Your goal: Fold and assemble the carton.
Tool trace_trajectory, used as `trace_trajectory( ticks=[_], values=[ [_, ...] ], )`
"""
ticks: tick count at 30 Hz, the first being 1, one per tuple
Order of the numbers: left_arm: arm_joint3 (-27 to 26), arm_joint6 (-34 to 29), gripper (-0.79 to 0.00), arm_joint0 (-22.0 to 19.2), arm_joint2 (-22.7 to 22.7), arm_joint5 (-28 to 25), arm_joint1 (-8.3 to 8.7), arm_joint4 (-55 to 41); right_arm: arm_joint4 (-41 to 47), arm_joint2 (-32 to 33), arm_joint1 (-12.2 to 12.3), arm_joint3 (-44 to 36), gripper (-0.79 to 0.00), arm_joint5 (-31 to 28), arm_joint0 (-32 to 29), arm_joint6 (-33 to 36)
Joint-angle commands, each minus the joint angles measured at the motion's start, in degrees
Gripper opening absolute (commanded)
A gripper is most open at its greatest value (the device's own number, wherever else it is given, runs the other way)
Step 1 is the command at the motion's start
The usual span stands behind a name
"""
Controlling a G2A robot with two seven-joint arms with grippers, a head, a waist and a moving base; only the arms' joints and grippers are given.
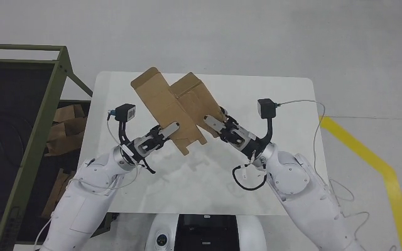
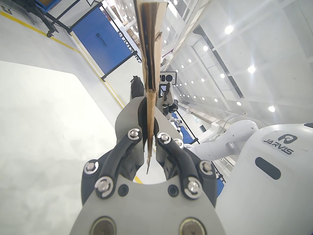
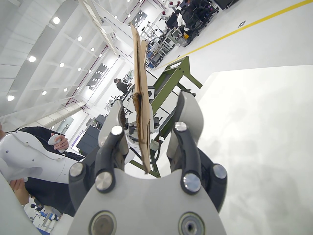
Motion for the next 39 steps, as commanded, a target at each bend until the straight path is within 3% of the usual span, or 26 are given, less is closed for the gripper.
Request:
trace_trajectory(
  ticks=[1, 8, 10, 13, 14, 39],
  values=[
    [0.1, 0.0, -0.785, -0.1, 0.1, 0.0, -0.03, 0.1, 0.1, 0.0, -0.1, 0.0, 0.0, -0.2, 0.0, 0.0],
    [0.3, 0.1, -0.785, -0.5, 0.6, 0.1, -0.14, 0.3, -1.9, 0.0, -0.3, -0.5, 0.0, 0.0, -0.1, -0.9],
    [0.4, 0.0, -0.785, -0.6, 0.7, 0.2, -0.16, 0.4, -2.4, 0.0, -0.4, -0.7, -0.111, 0.1, -0.2, -1.5],
    [0.4, -0.1, -0.785, -0.8, 0.9, 0.2, -0.18, 0.4, -2.6, 0.1, -0.5, -0.8, -0.342, 0.1, -0.4, -1.8],
    [0.5, -0.2, -0.785, -0.8, 0.9, 0.2, -0.19, 0.4, -2.7, 0.2, -0.5, -0.8, -0.372, 0.1, -0.4, -1.9],
    [1.1, -1.3, -0.785, -1.4, 1.6, -0.9, -0.3, 0.1, 1.7, 0.9, -1.2, 0.7, -0.754, -2.5, -0.7, -1.3]
  ],
)
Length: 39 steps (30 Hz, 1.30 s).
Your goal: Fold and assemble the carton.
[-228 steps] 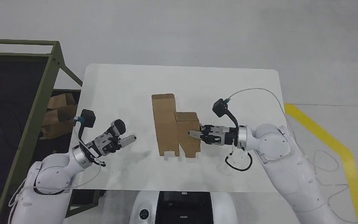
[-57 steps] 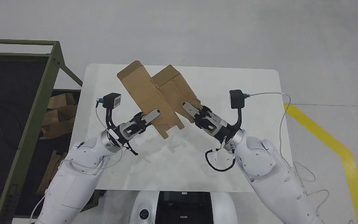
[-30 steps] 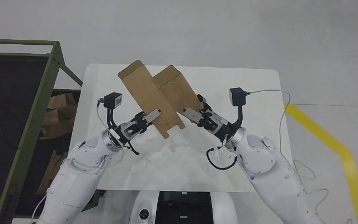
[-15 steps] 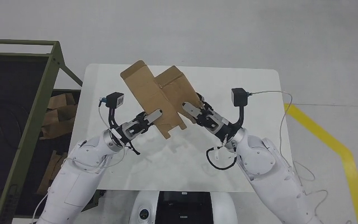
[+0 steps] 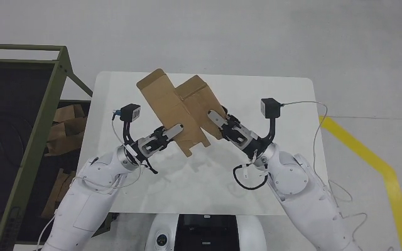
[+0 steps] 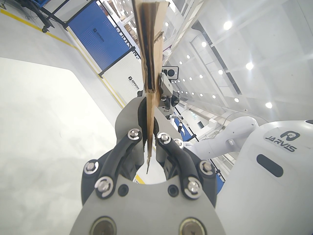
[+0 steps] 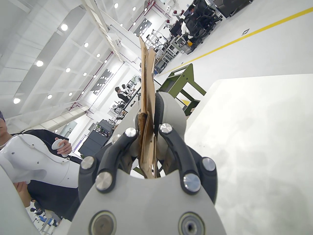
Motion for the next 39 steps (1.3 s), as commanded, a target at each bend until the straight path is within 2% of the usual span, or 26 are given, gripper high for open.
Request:
trace_trajectory(
  ticks=[1, 18, 22, 27, 29, 31, 33, 37, 39],
  values=[
    [0.0, 0.1, -0.785, 0.0, 0.0, -0.2, -0.01, 0.0, 1.2, 0.0, -0.1, 0.3, -0.776, -0.4, 0.0, 0.3],
    [-0.1, 0.4, -0.785, 0.1, -0.1, -0.8, -0.07, 0.1, 3.0, 0.5, -0.4, 1.0, -0.773, -1.8, 0.3, 2.4],
    [-0.1, 0.8, -0.785, 0.2, -0.2, -0.8, -0.09, 0.2, 2.2, 0.4, -0.4, 0.7, -0.536, -1.8, 0.3, 2.9],
    [-0.3, 1.6, -0.785, 0.4, -0.4, -0.3, -0.13, 0.7, 0.4, 0.5, -0.4, -0.1, -0.397, -1.9, 0.1, 3.0],
    [-0.4, 2.0, -0.785, 0.5, -0.5, -0.1, -0.16, 0.9, -0.6, 0.6, -0.4, -0.4, -0.265, -2.2, -0.1, 3.0],
    [-0.5, 2.2, -0.785, 0.5, -0.4, 0.1, -0.18, 1.2, -1.6, 0.7, -0.4, -0.6, -0.228, -2.0, -0.2, 3.0],
    [-0.5, 2.3, -0.785, 0.5, -0.3, 0.2, -0.21, 1.3, -2.9, 0.7, -0.4, -0.9, -0.252, -1.7, -0.4, 3.0],
    [-0.6, 2.5, -0.785, 0.5, -0.1, 0.3, -0.27, 1.5, -4.8, 0.7, -0.4, -1.7, -0.397, -1.3, -0.9, 2.6],
    [-0.7, 2.6, -0.785, 0.5, -0.1, 0.4, -0.29, 1.8, -5.0, 0.6, -0.4, -1.7, -0.428, -1.4, -1.0, 2.6]
  ],
)
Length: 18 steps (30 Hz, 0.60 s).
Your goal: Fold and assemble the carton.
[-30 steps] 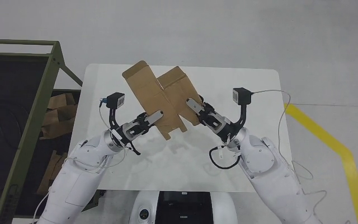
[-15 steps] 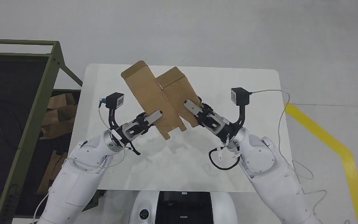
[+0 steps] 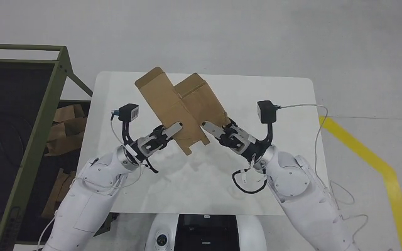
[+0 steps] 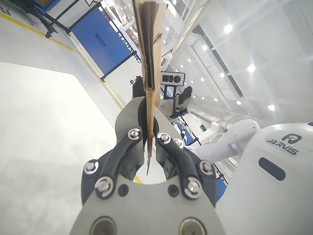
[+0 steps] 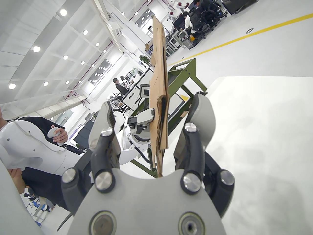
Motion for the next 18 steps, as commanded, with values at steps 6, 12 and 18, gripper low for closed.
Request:
trace_trajectory(
  ticks=[6, 12, 18],
  values=[
    [-0.1, 0.3, -0.785, 0.0, 0.1, 0.0, -0.07, 0.5, -0.7, -0.1, -0.1, 0.0, -0.56, -0.2, 0.0, 0.1],
    [-0.2, 0.5, -0.785, 0.2, 0.3, 0.0, -0.13, 0.5, -0.2, -0.1, -0.2, 0.3, -0.683, -0.8, 0.1, 0.1],
    [-0.3, 0.6, -0.785, 0.4, 0.3, 0.0, -0.16, 0.8, -0.2, -0.1, -0.2, 0.4, -0.757, -0.7, 0.0, 0.2]
  ],
)
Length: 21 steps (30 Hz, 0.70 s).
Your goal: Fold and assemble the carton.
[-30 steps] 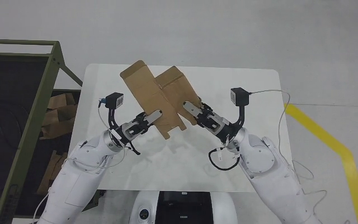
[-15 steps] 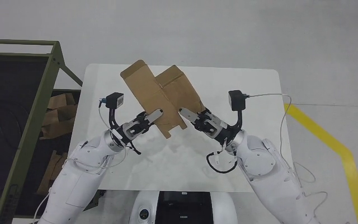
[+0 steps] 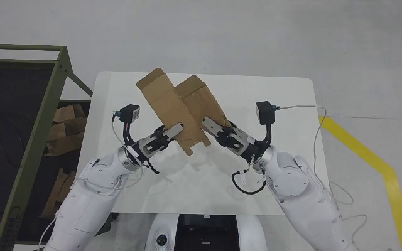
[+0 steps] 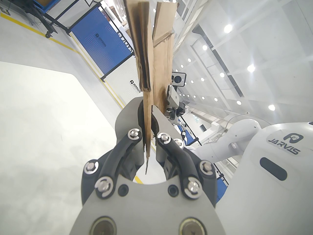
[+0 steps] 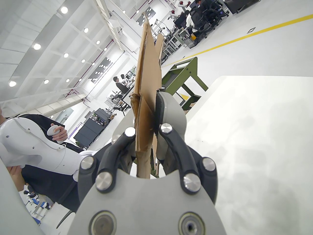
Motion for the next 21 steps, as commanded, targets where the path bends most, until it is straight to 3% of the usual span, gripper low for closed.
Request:
trace_trajectory(
  ticks=[1, 3, 4, 6, 7, 15, 21],
  values=[
    [-0.1, 0.1, -0.785, 0.0, 0.0, 0.0, -0.01, 0.1, -0.1, 0.0, 0.0, 0.0, -0.779, 0.0, 0.0, 0.0],
    [-0.1, 0.1, -0.785, 0.1, 0.1, 0.0, -0.03, 0.0, -0.3, 0.1, 0.0, 0.0, -0.785, 0.0, -0.1, -0.2],
    [-0.1, 0.0, -0.714, 0.1, 0.1, 0.0, -0.03, 0.0, -0.3, 0.1, 0.0, 0.0, -0.785, 0.0, -0.2, -0.2],
    [-0.1, 0.0, -0.206, 0.1, 0.0, 0.1, -0.03, -0.1, -0.4, 0.4, 0.0, 0.0, -0.785, 0.0, -0.3, -0.4],
    [-0.1, 0.1, 0.0, 0.1, 0.0, 0.2, -0.04, -0.4, -0.4, 0.6, 0.0, -0.1, -0.785, -0.1, -0.3, -0.4],
    [0.4, -0.4, 0.0, 0.4, -2.5, -0.9, 0.21, -3.4, 0.4, 2.7, 0.3, -0.7, -0.785, -0.5, -1.1, 0.9],
    [1.2, -3.5, 0.0, 0.7, -5.4, -2.9, 0.65, -9.2, 3.0, 4.6, 0.8, -0.8, -0.785, -0.8, -1.1, 5.4]
  ],
)
